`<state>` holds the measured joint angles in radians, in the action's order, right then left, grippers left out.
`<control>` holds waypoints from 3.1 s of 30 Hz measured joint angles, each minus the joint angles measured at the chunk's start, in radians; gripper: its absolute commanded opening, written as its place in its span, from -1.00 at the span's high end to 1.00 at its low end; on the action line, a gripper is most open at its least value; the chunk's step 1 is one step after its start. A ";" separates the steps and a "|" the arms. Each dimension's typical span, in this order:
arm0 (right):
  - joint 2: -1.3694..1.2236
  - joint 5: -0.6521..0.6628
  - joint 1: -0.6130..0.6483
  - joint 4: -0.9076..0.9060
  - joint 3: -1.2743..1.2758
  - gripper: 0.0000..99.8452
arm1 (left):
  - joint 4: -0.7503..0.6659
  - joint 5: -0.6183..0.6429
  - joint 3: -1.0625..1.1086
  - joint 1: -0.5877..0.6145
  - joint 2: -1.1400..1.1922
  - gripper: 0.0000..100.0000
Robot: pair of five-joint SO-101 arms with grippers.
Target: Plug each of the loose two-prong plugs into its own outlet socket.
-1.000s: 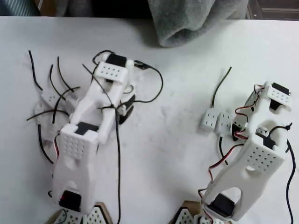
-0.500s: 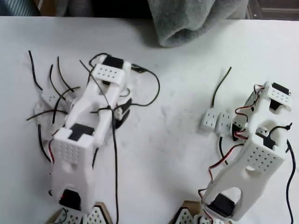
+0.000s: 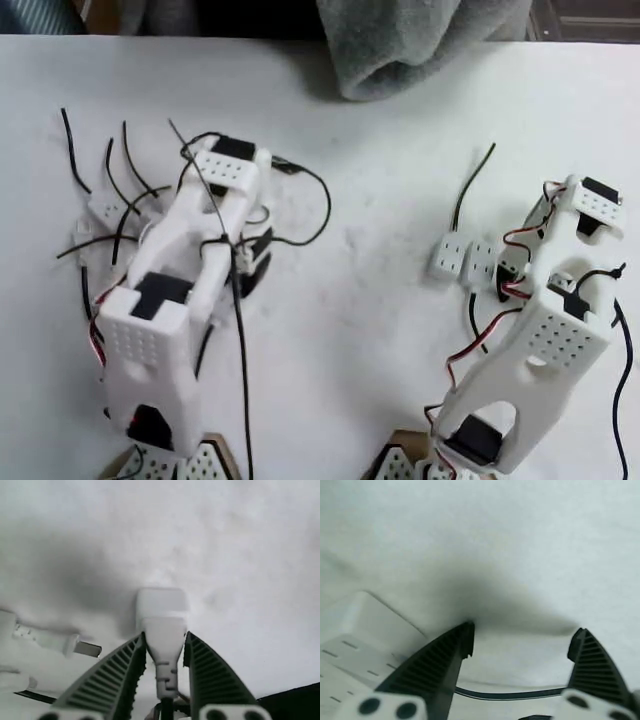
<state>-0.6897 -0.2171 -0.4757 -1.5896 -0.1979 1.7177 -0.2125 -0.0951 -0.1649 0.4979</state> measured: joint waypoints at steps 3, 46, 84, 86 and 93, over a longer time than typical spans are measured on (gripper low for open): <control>0.000 0.000 0.000 0.000 0.000 0.37 | 0.002 0.054 -0.006 0.000 0.002 0.73; 0.000 0.000 0.000 0.005 0.003 0.37 | -0.381 -0.170 0.671 0.098 -0.585 0.48; 0.000 0.000 0.000 0.005 0.003 0.37 | -0.358 -0.169 0.442 0.133 -0.180 0.95; 0.000 0.000 0.000 0.005 0.003 0.37 | -0.356 -0.169 0.440 0.133 -0.180 0.95; 0.000 0.000 0.000 0.005 0.003 0.37 | -0.270 -0.098 0.265 0.144 -0.308 0.93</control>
<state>-0.6897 -0.2171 -0.4757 -1.5850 -0.1949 1.4477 -0.3107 0.1703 -0.0207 0.1895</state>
